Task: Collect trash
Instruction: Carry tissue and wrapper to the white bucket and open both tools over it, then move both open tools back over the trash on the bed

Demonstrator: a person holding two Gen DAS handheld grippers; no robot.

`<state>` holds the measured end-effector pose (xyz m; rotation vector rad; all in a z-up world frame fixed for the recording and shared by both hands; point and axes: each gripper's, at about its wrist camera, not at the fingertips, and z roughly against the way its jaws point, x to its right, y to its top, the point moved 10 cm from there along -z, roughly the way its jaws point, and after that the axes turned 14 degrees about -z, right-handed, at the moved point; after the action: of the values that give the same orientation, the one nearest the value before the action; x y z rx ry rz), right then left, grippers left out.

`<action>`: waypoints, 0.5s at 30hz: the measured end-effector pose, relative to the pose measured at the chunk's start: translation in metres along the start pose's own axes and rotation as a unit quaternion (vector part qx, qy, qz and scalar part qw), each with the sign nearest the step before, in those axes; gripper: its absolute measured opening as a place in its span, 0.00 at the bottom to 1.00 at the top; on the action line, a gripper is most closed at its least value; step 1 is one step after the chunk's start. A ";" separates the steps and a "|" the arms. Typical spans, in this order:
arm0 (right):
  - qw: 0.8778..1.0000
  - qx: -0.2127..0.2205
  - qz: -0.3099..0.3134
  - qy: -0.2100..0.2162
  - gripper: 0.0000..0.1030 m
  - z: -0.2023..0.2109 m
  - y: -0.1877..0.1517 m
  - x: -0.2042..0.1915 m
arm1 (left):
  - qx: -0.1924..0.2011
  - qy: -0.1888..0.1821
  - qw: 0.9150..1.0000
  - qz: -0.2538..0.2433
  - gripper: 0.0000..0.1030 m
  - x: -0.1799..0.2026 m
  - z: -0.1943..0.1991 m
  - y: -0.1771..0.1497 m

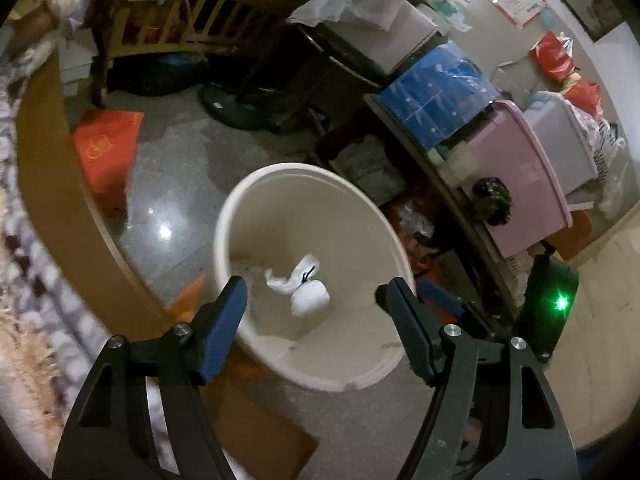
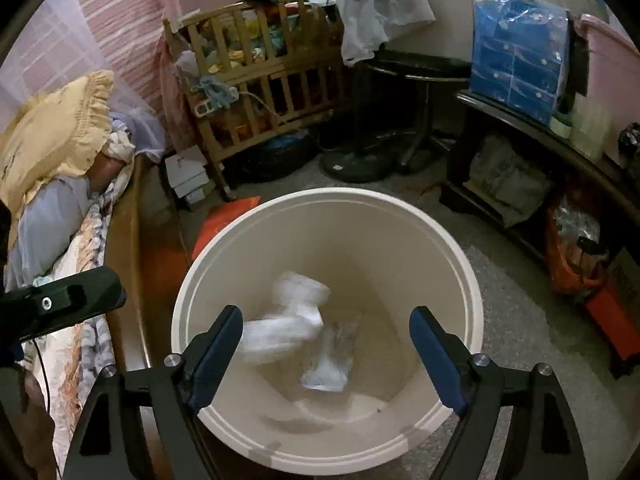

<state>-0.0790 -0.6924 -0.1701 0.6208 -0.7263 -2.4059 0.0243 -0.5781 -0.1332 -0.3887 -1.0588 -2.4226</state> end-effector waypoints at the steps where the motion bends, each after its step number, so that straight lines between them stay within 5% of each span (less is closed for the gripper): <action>1: 1.000 -0.002 0.002 0.004 0.81 -0.002 -0.003 -0.003 | 0.002 0.016 1.000 -0.004 0.69 -0.006 0.007 -0.002; 6: 1.000 -0.007 0.023 0.018 0.81 -0.005 -0.019 -0.029 | 0.020 0.123 0.992 -0.033 0.69 -0.045 0.061 -0.021; 11: 0.997 -0.013 0.049 0.058 0.81 0.002 -0.036 -0.083 | 0.024 0.235 0.971 -0.044 0.69 -0.087 0.121 -0.053; 15: 0.993 -0.019 0.074 0.092 0.81 0.011 -0.054 -0.135 | 0.030 0.286 0.957 -0.038 0.69 -0.117 0.163 -0.082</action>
<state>-0.0043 -0.5670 -0.1588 0.7346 -0.6260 -2.1877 0.0929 -0.3726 -0.1258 0.3668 -0.8848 -2.3360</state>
